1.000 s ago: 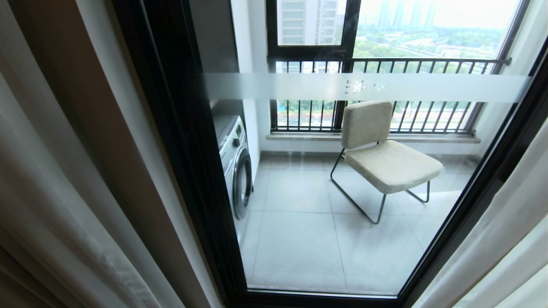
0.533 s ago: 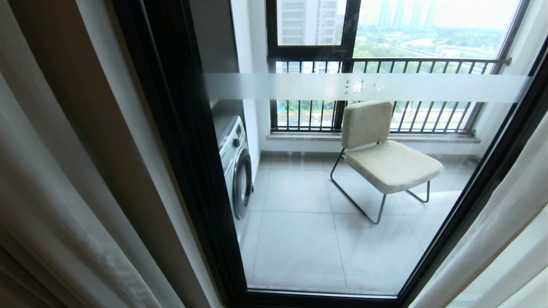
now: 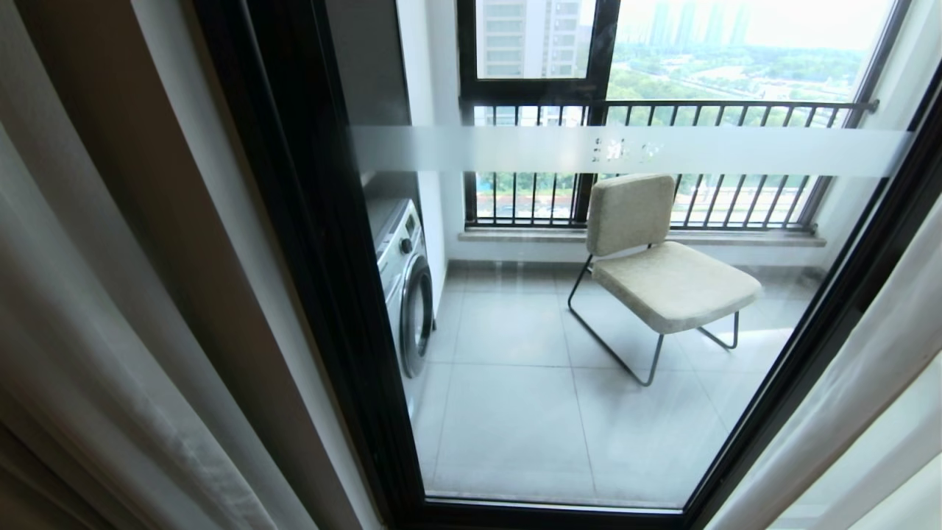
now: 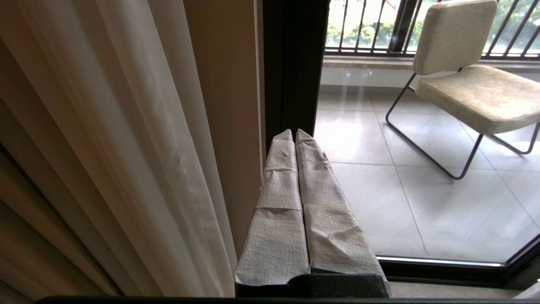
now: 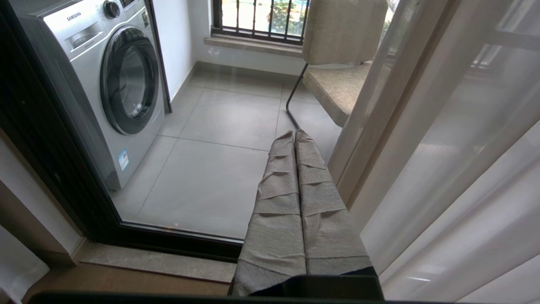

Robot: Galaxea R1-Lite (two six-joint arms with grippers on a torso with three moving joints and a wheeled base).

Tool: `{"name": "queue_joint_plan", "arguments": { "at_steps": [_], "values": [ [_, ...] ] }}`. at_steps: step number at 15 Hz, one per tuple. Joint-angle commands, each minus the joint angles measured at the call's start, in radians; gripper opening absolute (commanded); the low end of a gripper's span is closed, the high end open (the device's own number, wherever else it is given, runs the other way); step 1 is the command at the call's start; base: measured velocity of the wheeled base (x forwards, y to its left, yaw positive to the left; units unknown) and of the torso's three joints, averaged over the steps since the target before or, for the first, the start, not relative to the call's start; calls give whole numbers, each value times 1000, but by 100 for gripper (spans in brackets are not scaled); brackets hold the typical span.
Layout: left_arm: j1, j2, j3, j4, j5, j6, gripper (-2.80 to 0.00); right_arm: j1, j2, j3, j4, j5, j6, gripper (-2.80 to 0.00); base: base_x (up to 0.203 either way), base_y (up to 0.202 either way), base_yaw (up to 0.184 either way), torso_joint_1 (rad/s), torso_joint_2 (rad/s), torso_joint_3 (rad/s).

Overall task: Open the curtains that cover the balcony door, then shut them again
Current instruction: Close the inner curtains on both sides

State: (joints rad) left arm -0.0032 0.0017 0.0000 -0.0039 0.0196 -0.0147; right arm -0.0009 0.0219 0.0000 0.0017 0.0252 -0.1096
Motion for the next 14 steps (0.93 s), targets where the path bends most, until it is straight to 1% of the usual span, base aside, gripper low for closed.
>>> {"name": "queue_joint_plan", "arguments": {
  "at_steps": [1, 14],
  "values": [
    [0, 0, 0, -1, 0, -1, -280, -1, -22, 0, 0, 1, -1, -280, 0, 0, 0, 0, 0, 0],
    [0, 0, 0, -1, 0, -1, -280, -1, -22, 0, 0, 1, 1, -280, 0, 0, 0, 0, 0, 0]
  ]
}}
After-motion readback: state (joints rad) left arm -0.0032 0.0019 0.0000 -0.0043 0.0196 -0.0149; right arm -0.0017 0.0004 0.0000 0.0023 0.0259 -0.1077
